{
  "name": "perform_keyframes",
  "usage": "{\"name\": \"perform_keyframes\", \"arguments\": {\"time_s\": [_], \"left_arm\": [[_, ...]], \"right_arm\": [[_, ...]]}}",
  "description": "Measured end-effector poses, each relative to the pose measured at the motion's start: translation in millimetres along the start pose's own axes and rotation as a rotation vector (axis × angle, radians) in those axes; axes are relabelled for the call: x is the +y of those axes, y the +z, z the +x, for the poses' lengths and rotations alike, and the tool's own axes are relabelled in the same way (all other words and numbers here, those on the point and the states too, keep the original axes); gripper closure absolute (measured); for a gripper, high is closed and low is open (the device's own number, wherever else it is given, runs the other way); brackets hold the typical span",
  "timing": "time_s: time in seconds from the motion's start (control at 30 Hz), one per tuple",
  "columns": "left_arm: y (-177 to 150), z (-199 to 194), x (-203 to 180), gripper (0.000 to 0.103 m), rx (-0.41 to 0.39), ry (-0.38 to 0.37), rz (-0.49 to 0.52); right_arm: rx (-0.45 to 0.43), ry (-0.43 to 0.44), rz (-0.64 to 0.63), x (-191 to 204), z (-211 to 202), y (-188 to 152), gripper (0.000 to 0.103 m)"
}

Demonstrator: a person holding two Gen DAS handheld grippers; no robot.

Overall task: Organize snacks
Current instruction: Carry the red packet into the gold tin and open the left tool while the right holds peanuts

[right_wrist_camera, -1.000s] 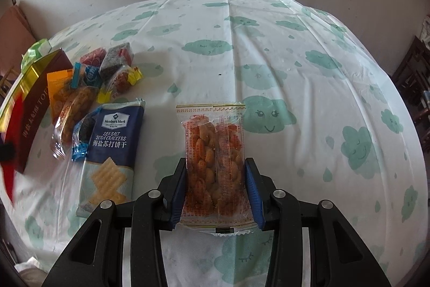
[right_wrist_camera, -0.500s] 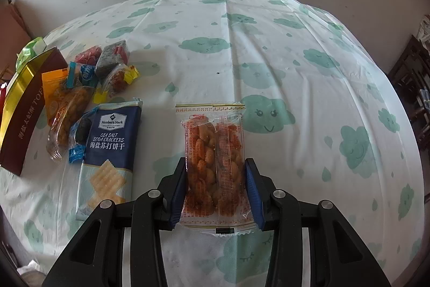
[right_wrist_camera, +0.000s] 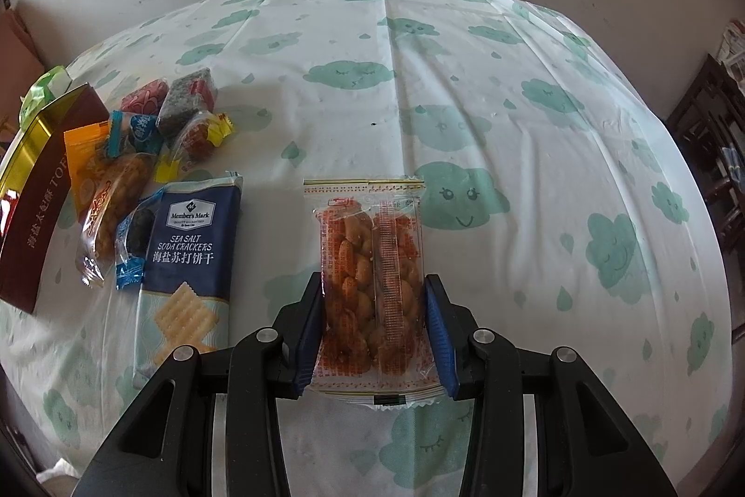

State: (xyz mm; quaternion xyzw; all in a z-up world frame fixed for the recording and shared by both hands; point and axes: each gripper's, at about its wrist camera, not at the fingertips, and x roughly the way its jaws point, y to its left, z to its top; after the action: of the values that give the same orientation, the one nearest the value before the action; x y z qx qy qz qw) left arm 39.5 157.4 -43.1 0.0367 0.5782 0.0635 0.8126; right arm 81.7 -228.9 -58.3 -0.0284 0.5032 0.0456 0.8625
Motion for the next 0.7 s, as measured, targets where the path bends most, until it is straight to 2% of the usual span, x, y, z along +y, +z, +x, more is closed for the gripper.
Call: {"name": "perform_keyframes", "arguments": {"time_s": [0.7], "left_arm": [[-19.0, -1.5, -1.4, 0.063, 0.019, -0.019, -0.049]], "right_arm": [[0.000, 0.000, 0.002, -0.1, -0.3, 0.1, 0.061]]}}
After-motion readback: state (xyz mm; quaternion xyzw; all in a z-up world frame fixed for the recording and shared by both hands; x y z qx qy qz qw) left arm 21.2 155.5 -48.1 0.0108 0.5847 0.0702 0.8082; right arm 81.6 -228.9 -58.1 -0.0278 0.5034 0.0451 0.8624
